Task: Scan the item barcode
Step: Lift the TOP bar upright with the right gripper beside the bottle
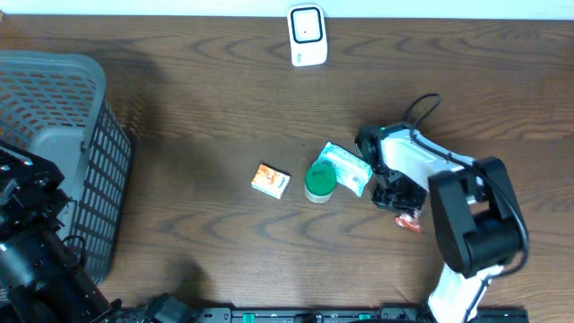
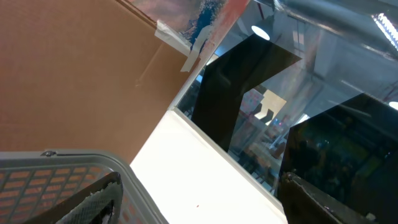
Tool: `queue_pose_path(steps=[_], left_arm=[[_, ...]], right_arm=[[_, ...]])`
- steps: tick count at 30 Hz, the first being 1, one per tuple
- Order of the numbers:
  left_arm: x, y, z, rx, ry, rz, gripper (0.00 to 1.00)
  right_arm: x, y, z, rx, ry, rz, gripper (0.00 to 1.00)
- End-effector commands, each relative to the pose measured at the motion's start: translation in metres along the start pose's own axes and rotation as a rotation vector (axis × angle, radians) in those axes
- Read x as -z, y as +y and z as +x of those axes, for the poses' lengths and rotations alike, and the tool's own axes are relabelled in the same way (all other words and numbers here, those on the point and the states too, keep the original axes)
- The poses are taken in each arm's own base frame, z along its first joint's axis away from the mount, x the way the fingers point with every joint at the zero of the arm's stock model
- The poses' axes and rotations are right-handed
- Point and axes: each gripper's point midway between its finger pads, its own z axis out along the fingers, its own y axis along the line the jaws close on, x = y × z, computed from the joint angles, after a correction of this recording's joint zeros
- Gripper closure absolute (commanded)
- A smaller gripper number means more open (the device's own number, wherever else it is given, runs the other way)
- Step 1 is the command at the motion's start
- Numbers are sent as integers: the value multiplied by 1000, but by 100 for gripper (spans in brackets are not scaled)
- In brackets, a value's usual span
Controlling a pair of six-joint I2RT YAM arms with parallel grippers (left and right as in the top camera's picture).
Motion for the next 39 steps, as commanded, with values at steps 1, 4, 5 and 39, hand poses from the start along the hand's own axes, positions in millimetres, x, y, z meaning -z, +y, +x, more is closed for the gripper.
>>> queue_pose_path(steps=[1, 4, 5, 39], left_arm=[[0, 2, 3, -3, -1, -7, 19], [-1, 2, 6, -9, 2, -8, 19], [-1, 2, 6, -10, 2, -7, 19], [-2, 1, 14, -19, 8, -9, 19]], right_arm=[[61, 87, 16, 322, 38, -591, 99], [124, 104, 19, 462, -58, -907, 99], [141, 104, 20, 487, -90, -980, 99], [185, 75, 23, 687, -331, -1807, 99]])
